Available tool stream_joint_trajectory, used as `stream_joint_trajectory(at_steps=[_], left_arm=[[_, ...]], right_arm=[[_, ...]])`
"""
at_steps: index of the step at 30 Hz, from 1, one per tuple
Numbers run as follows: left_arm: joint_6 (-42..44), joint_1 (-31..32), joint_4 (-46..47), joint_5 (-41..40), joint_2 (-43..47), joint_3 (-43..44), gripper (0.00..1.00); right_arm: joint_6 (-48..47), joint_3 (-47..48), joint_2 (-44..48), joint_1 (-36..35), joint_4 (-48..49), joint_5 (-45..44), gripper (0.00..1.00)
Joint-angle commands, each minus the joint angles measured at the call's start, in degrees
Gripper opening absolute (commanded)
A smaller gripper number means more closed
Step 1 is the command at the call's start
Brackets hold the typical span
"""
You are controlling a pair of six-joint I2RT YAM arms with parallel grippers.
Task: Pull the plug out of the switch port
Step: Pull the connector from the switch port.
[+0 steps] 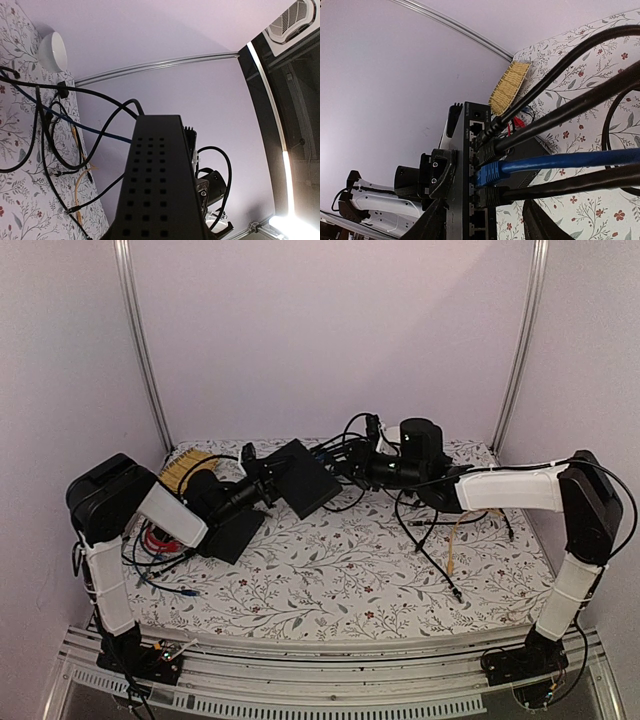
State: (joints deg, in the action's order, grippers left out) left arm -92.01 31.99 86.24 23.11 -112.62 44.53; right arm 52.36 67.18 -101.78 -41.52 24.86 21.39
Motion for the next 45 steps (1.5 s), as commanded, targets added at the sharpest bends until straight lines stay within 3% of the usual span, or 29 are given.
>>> stream_joint_trajectory(at_steps=[1,45], left_arm=[[-0.95,1.08,14.13,-0.08,0.47,2.66,0.0],[-0.87,1.77,14.4,-0.17,-1.85,3.72,0.0]], right_arm=[[0.79,1.64,-1.39,-0.48,2.42,1.35,0.5],[6.42,3.52,-6.21,-0.6,10.42,5.05,0.15]])
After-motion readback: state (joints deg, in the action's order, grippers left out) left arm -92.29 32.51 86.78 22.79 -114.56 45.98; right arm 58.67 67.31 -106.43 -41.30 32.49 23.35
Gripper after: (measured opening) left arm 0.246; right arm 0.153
